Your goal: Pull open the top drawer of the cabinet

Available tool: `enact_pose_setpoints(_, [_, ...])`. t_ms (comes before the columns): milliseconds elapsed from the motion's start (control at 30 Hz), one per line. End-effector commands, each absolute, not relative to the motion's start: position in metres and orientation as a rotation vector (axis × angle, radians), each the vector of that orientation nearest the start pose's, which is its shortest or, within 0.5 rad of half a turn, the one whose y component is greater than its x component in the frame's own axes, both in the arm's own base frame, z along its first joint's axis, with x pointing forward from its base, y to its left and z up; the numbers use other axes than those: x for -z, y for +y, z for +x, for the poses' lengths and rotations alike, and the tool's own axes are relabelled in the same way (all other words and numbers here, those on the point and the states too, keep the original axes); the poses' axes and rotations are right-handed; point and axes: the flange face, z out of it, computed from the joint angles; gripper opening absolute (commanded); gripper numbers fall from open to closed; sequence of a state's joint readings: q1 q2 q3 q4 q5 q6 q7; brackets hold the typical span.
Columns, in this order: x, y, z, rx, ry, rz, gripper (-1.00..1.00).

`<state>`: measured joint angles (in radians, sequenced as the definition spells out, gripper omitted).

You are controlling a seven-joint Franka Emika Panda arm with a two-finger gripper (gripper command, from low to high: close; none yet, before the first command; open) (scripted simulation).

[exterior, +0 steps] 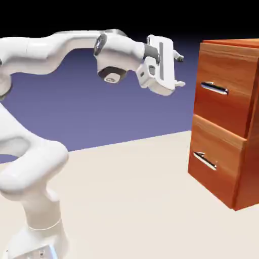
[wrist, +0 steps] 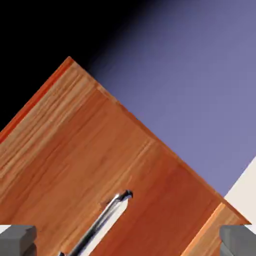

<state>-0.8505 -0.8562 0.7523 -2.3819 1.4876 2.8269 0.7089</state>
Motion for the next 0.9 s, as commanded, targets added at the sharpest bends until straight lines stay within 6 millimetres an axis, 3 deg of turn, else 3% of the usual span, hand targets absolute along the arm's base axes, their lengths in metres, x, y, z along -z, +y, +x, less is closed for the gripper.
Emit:
enact_pose_setpoints(0, [-0.637,0.010,0.402,1.034,1.551,-1.212,0.00])
enact_pose_setpoints(233, [-0.629,0.036,0.429,0.953,1.529,-1.043,0.00])
enact_pose_setpoints(433, [-0.607,0.055,0.462,0.867,1.508,-0.917,0.00])
enact_pose_setpoints(633, [-0.573,0.068,0.501,0.767,1.492,-0.796,0.00])
enact_pose_setpoints(867, [-0.518,0.071,0.551,0.640,1.483,-0.647,0.00])
